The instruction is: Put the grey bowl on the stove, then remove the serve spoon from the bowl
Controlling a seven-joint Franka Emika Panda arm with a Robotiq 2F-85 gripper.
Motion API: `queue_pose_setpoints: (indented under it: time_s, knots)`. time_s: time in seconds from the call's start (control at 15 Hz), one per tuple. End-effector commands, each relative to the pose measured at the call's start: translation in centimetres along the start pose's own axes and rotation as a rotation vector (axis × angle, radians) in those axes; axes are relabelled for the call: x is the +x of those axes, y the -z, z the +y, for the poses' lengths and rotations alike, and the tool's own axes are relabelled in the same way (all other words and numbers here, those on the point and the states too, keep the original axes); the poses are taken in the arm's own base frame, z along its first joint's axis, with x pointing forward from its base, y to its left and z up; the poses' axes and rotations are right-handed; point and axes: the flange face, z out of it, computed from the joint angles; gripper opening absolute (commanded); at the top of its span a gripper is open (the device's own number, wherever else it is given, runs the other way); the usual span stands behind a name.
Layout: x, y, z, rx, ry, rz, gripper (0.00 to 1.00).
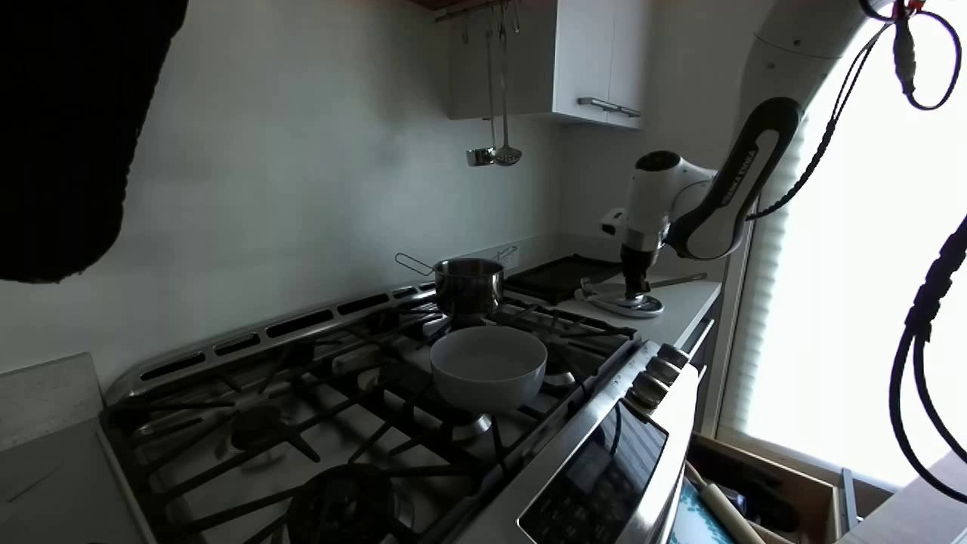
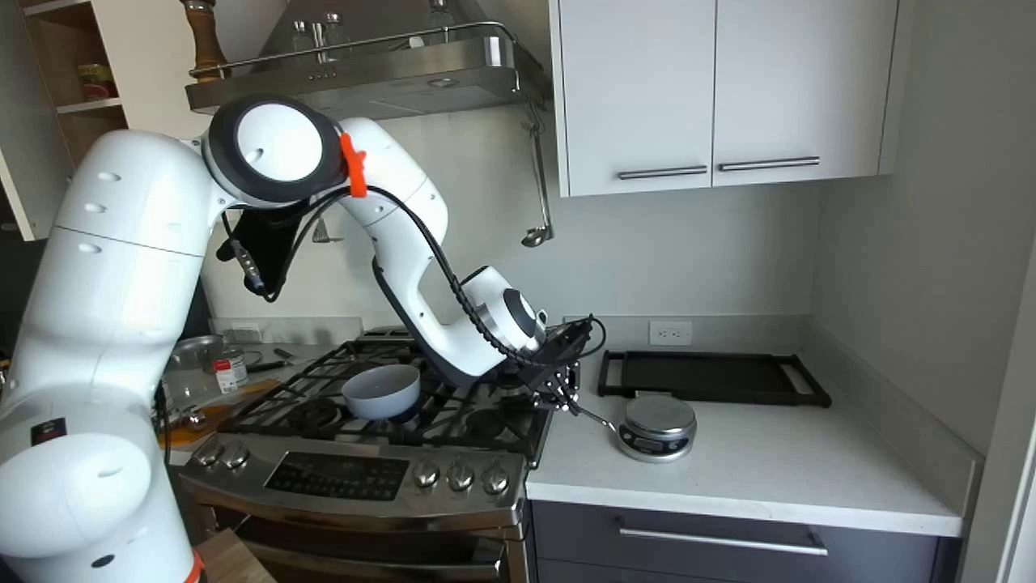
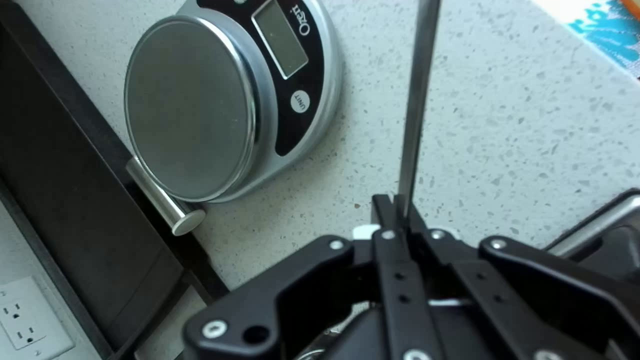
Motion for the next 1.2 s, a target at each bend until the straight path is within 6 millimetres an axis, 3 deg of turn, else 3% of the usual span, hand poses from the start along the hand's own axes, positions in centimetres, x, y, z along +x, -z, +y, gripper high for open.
queue_pose_setpoints:
  time_s: [0.0,0.6,1.13]
  knots:
    - [0.1,0.0,0.0,0.001,0.002,0.001,0.04]
    - [0.4,-0.9,-0.2,0.022,-0.011,0.010,0.01]
    - [0.4,-4.2,0.0,0.066,-0.105,0.083,0.01]
